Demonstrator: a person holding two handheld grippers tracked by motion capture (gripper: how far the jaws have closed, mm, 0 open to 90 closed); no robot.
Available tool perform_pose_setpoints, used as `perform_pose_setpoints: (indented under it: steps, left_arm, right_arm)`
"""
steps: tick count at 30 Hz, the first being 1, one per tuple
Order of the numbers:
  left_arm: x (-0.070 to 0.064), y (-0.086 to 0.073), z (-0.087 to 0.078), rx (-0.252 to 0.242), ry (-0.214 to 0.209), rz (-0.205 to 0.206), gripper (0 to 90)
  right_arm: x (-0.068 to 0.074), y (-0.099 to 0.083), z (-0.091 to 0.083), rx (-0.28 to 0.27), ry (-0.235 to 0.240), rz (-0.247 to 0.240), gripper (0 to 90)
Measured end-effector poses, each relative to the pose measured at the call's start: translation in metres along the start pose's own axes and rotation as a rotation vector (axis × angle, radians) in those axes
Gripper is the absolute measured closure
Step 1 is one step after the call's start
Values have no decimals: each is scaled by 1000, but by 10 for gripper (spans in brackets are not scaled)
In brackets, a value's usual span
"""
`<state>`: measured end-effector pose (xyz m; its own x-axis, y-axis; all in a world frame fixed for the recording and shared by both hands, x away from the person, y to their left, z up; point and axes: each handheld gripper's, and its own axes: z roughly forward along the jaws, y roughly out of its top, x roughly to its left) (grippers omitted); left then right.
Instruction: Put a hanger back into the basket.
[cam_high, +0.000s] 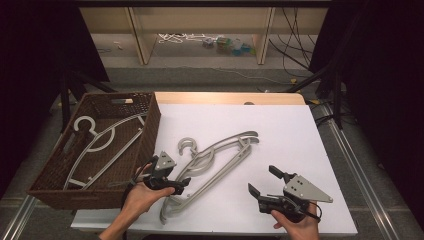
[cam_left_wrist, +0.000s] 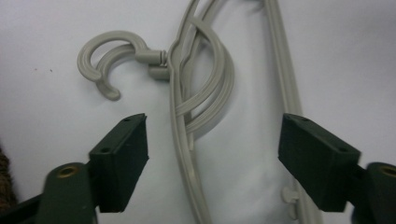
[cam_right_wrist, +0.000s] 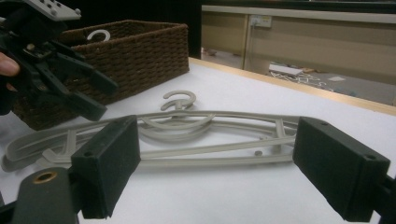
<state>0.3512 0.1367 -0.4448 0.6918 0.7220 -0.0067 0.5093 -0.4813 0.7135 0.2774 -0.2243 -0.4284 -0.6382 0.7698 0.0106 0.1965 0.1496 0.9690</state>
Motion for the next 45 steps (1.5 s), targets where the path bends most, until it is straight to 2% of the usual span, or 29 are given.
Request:
perform_pose_setpoints:
  steps: [3, 4, 6, 7, 8, 9, 10, 12, 14, 16, 18, 19, 20, 21, 24, 25, 26, 27, 29, 30, 31, 32, 33, 34, 36, 39, 41, 42, 45]
  left_arm:
    - [2, 3, 7, 26, 3, -15, 307]
    - [4, 7, 14, 60, 5, -32, 311]
    - [6, 9, 19, 70, 6, -34, 315]
    - [7, 10, 22, 74, 4, -40, 372]
    - [8, 12, 29, 91, 5, -47, 377]
    - [8, 12, 29, 91, 5, -47, 384]
    - [8, 13, 33, 125, -4, -30, 401]
    - [8, 13, 35, 146, 3, -25, 419]
    - [8, 13, 37, 144, 2, -17, 426]
    - [11, 12, 39, 152, 4, -34, 474]
    - [12, 12, 40, 154, 8, -29, 485]
    - [12, 12, 41, 154, 9, -43, 496]
    - [15, 11, 42, 162, 4, -48, 545]
    - [15, 11, 42, 162, 4, -48, 553]
    - [18, 11, 43, 199, -14, -59, 569]
    - [17, 11, 44, 205, -6, -60, 581]
    - [17, 9, 47, 175, 1, -72, 590]
    - [19, 10, 45, 202, -6, -66, 608]
    - [20, 10, 47, 194, 3, -76, 648]
    - [21, 9, 48, 172, 10, -78, 681]
    - [22, 8, 49, 177, 2, -76, 701]
    - [24, 8, 48, 207, -23, -77, 710]
    - [24, 7, 49, 207, -41, -90, 716]
    - [24, 6, 50, 193, -45, -92, 717]
    - [25, 6, 49, 201, -54, -95, 758]
    - [25, 5, 49, 167, -40, -109, 771]
    - [26, 7, 46, 180, -51, -107, 780]
    - [25, 6, 46, 156, -38, -127, 785]
    - [26, 7, 44, 130, -41, -147, 793]
  right_arm:
    - [0, 0, 0, -11, -2, 0, 159]
    - [0, 0, 1, -13, 7, -1, 159]
    - [0, 0, 0, -9, 13, 0, 159]
    - [0, 0, 0, -17, 12, -1, 159]
    - [0, 0, 0, -17, 13, -1, 159]
    - [0, 1, 0, -19, 14, 0, 159]
    - [1, 1, 0, -6, 24, 20, 159]
    - [0, 1, 0, -19, 16, -1, 159]
    - [0, 1, 0, -18, 16, -1, 159]
    - [2, 1, -1, 1, 17, 11, 160]
    - [1, 1, 0, -14, 21, 4, 160]
    - [1, 0, 1, -13, 28, 4, 160]
    - [1, 1, 1, -13, 29, 5, 160]
    - [1, 1, 1, -13, 29, 5, 160]
    - [1, 0, 1, -9, 28, 7, 161]
    - [1, 0, 1, -9, 27, 10, 161]
    - [1, 0, 1, -13, 25, 10, 161]
    - [1, 0, 1, -10, 28, 8, 161]
    - [2, 0, 1, -15, 27, 15, 161]
    - [1, 0, 1, -6, 22, 9, 161]
    - [1, 0, 1, -6, 24, 9, 161]
    - [1, 0, 1, -12, 29, 8, 162]
    - [1, 0, 1, -11, 29, 8, 162]
    - [1, 0, 1, -9, 29, 9, 162]
    - [1, 0, 1, -11, 29, 9, 163]
    - [1, 0, 2, -17, 30, 15, 164]
    - [1, 1, 1, -4, 27, 8, 164]
    - [1, 0, 1, -9, 29, 9, 165]
    - [1, 1, 0, 0, 25, 7, 165]
